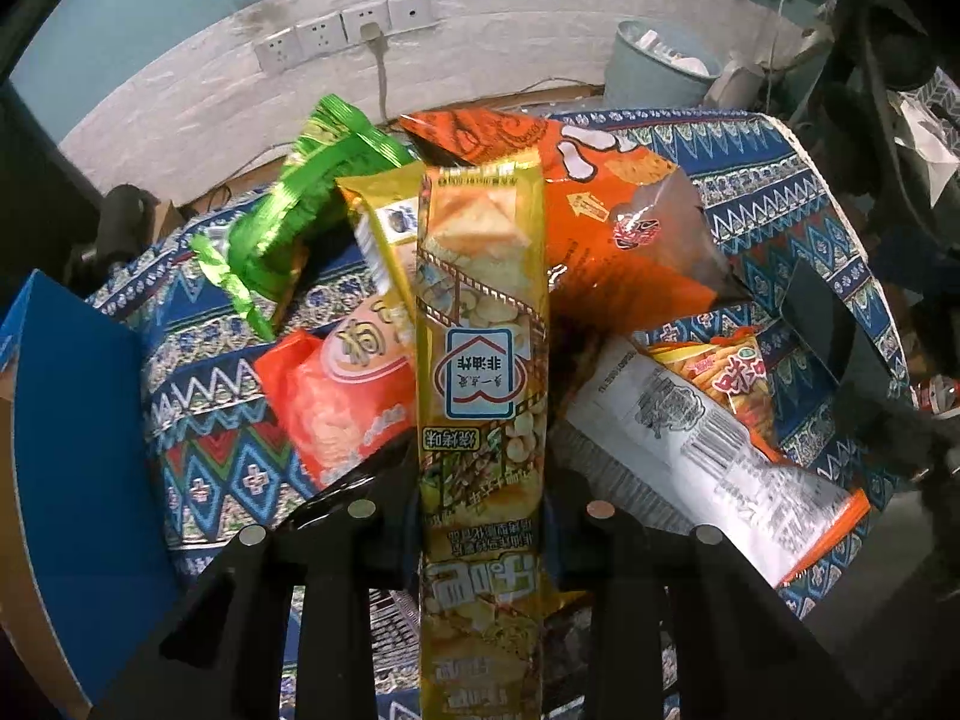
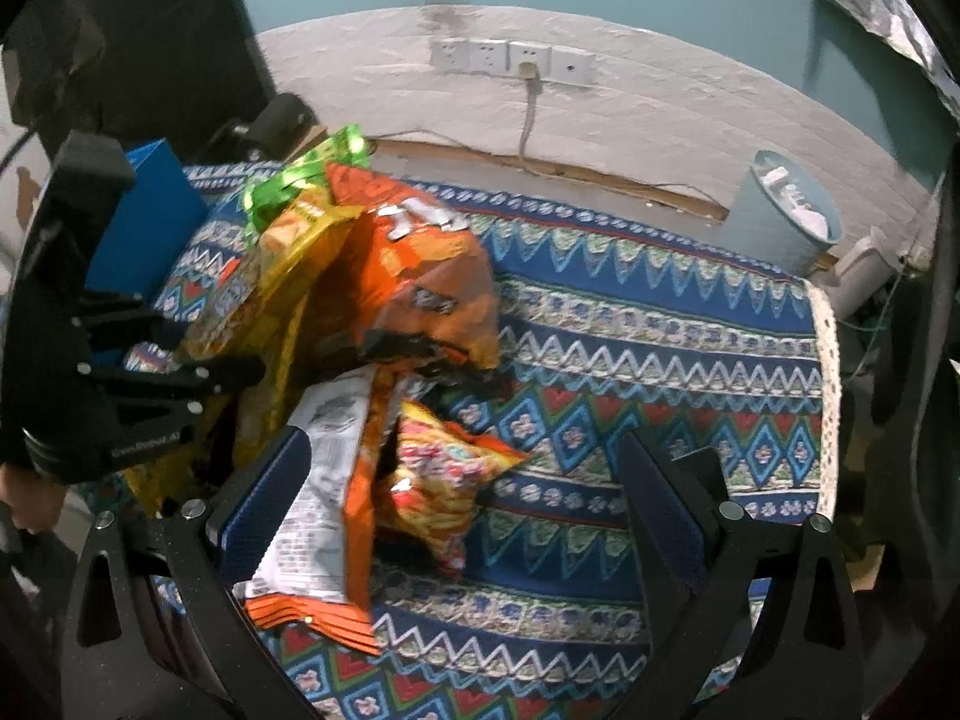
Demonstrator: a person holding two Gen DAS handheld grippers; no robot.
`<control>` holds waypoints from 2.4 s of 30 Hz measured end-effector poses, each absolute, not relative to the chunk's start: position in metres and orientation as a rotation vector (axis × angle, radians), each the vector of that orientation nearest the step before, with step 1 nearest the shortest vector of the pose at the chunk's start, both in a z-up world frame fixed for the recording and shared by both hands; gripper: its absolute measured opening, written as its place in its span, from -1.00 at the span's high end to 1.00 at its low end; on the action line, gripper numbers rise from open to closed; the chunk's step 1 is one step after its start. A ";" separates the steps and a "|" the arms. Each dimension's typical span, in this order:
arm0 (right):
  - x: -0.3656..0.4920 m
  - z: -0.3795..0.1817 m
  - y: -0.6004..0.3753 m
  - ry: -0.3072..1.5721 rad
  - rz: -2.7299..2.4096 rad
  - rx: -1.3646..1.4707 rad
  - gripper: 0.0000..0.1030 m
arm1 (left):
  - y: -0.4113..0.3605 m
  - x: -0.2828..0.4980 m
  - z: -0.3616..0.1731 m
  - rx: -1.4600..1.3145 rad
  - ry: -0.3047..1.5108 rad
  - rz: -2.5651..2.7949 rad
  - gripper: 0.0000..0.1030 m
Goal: Organize snacks
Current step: 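Grasp the yellow snack bar with the left gripper while the right grasps the white bag, then carry the yellow bar and white bag into the cardboard box with both grippers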
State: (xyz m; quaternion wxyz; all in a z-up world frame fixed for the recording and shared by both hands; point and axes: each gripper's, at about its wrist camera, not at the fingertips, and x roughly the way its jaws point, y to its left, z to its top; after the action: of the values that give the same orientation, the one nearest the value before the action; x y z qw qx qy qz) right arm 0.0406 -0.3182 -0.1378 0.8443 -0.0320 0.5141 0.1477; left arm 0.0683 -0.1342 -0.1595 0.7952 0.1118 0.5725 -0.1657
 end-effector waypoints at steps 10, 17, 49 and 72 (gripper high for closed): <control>0.035 -0.157 -0.268 1.160 0.401 -0.151 -0.94 | -0.106 0.060 -0.132 0.205 1.169 -0.351 0.40; 0.035 -0.179 -0.245 1.211 0.387 -0.262 -0.94 | -0.081 0.053 -0.127 0.192 1.154 -0.322 0.40; 0.023 -0.134 -0.253 1.144 0.351 -0.258 0.25 | -0.018 0.022 -0.084 0.160 1.056 -0.245 0.40; 0.034 -0.063 -0.207 0.984 0.467 -0.199 0.25 | 0.041 0.019 -0.042 0.167 0.950 -0.133 0.40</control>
State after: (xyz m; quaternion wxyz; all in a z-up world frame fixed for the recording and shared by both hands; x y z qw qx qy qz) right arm 0.0344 -0.2068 -0.0627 0.8507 -0.0947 0.4671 0.2216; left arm 0.0189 0.0406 -0.0422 0.8838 0.0804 0.4564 -0.0639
